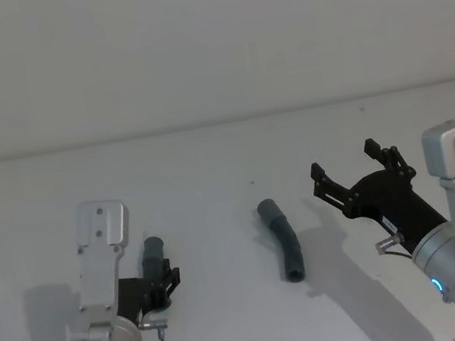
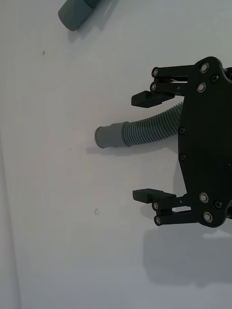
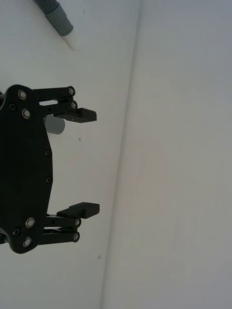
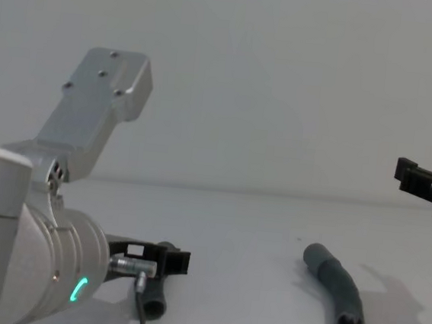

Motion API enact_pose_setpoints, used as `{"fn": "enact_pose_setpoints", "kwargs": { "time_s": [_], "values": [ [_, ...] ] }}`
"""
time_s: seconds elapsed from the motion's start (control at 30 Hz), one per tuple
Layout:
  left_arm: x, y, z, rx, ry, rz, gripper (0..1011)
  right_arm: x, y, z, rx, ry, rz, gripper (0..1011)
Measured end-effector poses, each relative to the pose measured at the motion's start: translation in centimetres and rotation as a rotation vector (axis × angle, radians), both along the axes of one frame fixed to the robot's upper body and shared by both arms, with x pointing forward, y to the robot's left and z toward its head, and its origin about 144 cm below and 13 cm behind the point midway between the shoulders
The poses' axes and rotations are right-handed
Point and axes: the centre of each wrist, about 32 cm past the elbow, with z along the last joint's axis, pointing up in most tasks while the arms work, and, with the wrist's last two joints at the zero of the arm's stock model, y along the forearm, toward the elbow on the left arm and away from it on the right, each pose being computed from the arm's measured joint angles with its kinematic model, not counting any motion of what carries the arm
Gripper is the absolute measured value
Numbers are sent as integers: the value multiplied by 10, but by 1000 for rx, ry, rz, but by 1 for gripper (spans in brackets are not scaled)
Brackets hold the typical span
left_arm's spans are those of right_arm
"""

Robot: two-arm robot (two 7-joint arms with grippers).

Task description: Use both hands to pick up one end of the pipe from the table, align the ends, and insert them.

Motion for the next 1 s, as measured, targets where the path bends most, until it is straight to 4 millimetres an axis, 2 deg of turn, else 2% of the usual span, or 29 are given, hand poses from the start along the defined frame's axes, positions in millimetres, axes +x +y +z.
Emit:
{"fn": "enact_pose_setpoints", "kwargs": {
  "time_s": [0.6, 1.0],
  "values": [
    [23, 2, -7, -18, 19, -25, 1001, 0, 0, 0, 0, 0, 0, 1004],
    [37, -5, -5, -7, 32, -56, 1001, 0, 0, 0, 0, 0, 0, 1004]
  ]
}}
